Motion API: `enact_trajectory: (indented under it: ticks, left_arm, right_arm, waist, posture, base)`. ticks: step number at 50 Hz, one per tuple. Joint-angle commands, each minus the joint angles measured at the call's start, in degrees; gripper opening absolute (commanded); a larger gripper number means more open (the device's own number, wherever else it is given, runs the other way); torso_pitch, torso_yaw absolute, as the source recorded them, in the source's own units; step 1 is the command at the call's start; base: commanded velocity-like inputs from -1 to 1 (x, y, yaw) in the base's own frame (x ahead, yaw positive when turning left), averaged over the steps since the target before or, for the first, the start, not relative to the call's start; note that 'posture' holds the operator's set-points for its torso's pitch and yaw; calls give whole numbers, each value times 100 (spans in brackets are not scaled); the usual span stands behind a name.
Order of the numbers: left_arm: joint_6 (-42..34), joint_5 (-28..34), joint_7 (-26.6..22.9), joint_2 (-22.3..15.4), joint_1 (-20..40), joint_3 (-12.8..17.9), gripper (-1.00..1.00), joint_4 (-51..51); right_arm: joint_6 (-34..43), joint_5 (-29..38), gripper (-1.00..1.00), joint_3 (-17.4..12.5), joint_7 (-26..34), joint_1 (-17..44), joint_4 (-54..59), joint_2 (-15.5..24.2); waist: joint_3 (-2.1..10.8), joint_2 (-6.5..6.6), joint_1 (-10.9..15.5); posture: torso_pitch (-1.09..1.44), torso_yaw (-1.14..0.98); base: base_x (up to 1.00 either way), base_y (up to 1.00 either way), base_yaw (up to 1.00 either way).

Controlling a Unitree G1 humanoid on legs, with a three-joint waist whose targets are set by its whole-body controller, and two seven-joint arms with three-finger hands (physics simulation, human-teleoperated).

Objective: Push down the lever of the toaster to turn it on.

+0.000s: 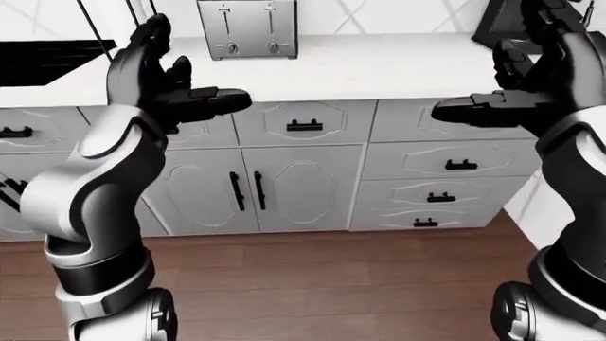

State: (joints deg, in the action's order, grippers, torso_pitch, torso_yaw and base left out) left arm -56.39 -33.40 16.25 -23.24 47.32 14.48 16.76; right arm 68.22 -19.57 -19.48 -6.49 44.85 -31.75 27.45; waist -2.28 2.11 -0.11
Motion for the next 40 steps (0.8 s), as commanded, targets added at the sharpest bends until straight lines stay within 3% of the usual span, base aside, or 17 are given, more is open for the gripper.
enact_trajectory:
  ticks: [1,3,11,13,15,16,17,19,20,22,25,28,30,31,32,33,40]
  left_arm:
    - [89,2,47,-62,192,73,100,119]
    - [66,-18,60,-68,193,74,100,143]
    - [-51,-120,164,-80,246,85,100,240]
    - [-17,-106,152,-101,228,90,100,186]
    - [-87,-155,204,-106,269,105,100,238]
    - [-86,-174,210,-103,271,109,100,229]
    - [-94,-196,219,-108,281,123,100,221]
    - [-100,-222,238,-133,300,130,100,216]
    - [-64,-219,226,-138,284,114,100,202]
    - [-62,-254,224,-155,317,127,100,198]
    - [-93,-305,258,-181,345,139,100,217]
    - [-104,-339,283,-193,356,140,100,225]
    - [-125,-371,310,-210,380,144,100,235]
    - [-129,-381,319,-214,387,146,100,235]
    - [-142,-399,335,-220,396,146,100,247]
    - [-142,-408,343,-222,386,144,100,254]
    - [-139,-456,384,-227,347,111,100,299]
  right_arm:
    - [-156,-83,100,-40,-43,170,-86,96]
    - [-184,-108,100,-28,-73,148,-77,111]
    - [-221,-216,100,-28,-145,134,-63,152]
    - [-260,-222,100,0,-150,102,-51,155]
    - [-303,-228,100,-12,-148,78,-29,167]
    - [-319,-236,100,-8,-147,75,-19,168]
    - [-294,-255,100,-12,-147,94,-27,179]
    - [-275,-282,100,-35,-163,103,-37,184]
    - [-298,-289,100,-42,-175,96,-35,183]
    - [-322,-306,100,-19,-185,86,-12,171]
    - [-325,-325,100,-8,-203,93,-7,176]
    - [-329,-336,100,-1,-209,89,-9,180]
    - [-319,-348,100,-11,-216,92,-17,190]
    - [-326,-350,100,-11,-217,88,-16,191]
    - [-329,-351,100,-5,-220,84,-20,194]
    - [-347,-350,100,-4,-218,68,-16,193]
    - [-329,-375,100,-6,-231,70,-27,191]
  waist:
    - [136,84,-21]
    - [156,73,-19]
    - [131,-235,-6]
    - [132,-342,11]
    - [149,-547,33]
    - [191,-568,71]
    - [151,-435,22]
    - [173,-564,44]
    - [220,-545,30]
    - [188,-483,26]
    - [64,-381,13]
    - [51,-107,-40]
    - [152,283,-72]
    - [213,297,-103]
    - [83,187,-40]
    - [51,181,-60]
    - [41,-253,-4]
  posture:
    - [0,0]
    - [0,0]
    - [0,0]
    - [0,0]
    - [0,0]
    - [0,0]
    - [0,0]
    - [0,0]
    - [0,0]
    - [0,0]
    - [0,0]
    - [0,0]
    - [0,0]
    - [0,0]
    - [0,0]
    - [0,0]
    - [0,0]
  base:
    - [0,20,0]
    - [0,20,0]
    - [0,20,0]
    - [0,20,0]
    - [0,20,0]
    - [0,21,0]
    - [0,21,0]
    - [0,21,0]
    - [5,23,0]
    - [8,26,0]
    - [10,29,0]
    - [11,29,0]
    - [12,29,0]
    - [11,29,0]
    - [11,29,0]
    - [12,28,0]
    - [12,29,0]
